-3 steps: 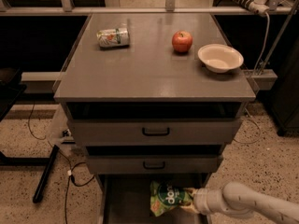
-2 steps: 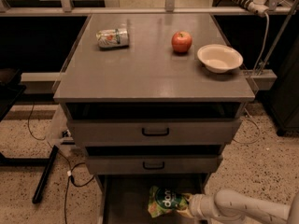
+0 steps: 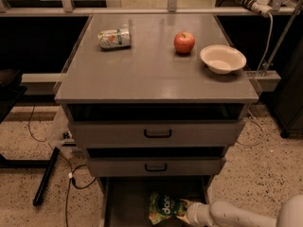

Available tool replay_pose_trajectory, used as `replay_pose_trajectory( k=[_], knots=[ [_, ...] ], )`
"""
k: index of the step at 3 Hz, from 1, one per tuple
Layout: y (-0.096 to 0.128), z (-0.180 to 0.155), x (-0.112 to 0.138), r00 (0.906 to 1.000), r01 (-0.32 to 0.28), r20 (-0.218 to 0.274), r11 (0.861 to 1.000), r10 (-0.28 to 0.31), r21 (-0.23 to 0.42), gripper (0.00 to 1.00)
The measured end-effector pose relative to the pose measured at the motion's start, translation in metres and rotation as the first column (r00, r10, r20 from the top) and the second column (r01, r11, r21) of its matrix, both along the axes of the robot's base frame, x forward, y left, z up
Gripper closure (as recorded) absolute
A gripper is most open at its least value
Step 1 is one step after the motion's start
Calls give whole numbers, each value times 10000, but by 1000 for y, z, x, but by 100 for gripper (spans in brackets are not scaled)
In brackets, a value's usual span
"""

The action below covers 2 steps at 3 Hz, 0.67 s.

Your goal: Place green rice chip bag into bottom drawer

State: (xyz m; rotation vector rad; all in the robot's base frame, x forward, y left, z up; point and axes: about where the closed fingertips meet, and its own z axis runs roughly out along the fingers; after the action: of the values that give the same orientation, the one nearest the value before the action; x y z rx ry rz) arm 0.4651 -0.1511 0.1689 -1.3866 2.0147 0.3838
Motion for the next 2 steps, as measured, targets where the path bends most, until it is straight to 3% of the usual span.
replay_pose_trajectory(
  k=[1, 2],
  knots=[
    [0, -33, 5, 9966, -725, 388, 9973, 722, 64, 100],
    [2, -40, 6, 9945, -928, 490, 9957, 923, 77, 100]
  ],
)
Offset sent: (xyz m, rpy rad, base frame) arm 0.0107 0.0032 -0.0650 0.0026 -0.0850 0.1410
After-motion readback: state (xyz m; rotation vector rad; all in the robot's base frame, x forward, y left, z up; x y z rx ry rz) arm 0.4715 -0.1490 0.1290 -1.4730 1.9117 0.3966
